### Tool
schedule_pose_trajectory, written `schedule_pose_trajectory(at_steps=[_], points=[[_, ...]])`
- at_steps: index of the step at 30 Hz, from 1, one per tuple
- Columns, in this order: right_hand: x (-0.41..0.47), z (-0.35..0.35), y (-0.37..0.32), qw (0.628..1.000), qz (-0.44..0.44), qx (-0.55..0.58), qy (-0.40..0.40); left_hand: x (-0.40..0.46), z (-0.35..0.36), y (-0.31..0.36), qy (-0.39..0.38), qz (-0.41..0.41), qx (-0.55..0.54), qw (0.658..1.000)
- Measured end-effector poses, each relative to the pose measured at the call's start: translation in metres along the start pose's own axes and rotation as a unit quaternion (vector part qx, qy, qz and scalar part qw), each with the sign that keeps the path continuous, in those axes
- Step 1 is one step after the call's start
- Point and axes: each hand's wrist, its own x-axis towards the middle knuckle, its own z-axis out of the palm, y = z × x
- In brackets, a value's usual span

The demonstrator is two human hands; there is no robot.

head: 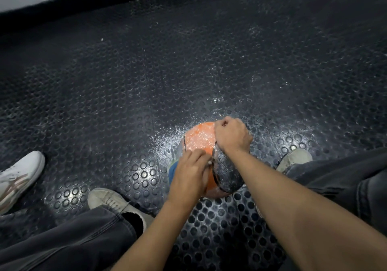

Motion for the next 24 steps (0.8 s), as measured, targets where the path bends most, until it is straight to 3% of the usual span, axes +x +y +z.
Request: schedule_pose_trajectory(at_steps=[3, 8, 11, 13, 17, 21, 24], points=[[-0.002, 0.000, 0.000, 1.000, 0.001, -0.006, 0.001, -0.018, -0.002, -0.015, 0.004, 0.030, -0.007, 1.000], [-0.010, 0.002, 0.004, 0.999, 0.051, -0.003, 0.004, -0.002, -0.005, -0.014, 0.017, -0.057, -0.044, 0.997], [-0.008, -0.008, 0.015, 0.996, 0.092, -0.005, -0.012, -0.018, -0.005, -0.012, -0.002, -0.020, -0.043, 0.999], [-0.005, -0.012, 0.015, 0.998, 0.055, 0.011, -0.018, -0.021, -0.003, -0.015, 0.023, -0.043, -0.065, 0.997], [-0.018, -0.008, 0.008, 0.986, -0.125, -0.021, -0.104, -0.013, -0.006, -0.012, 0.048, -0.134, -0.108, 0.984], [-0.025, -0.008, 0.011, 0.988, -0.104, -0.061, -0.092, 0.008, -0.017, -0.018, 0.043, -0.255, -0.109, 0.960], [-0.027, -0.007, 0.013, 0.990, -0.108, -0.060, -0.069, 0.001, -0.017, -0.018, -0.003, -0.186, -0.075, 0.980]])
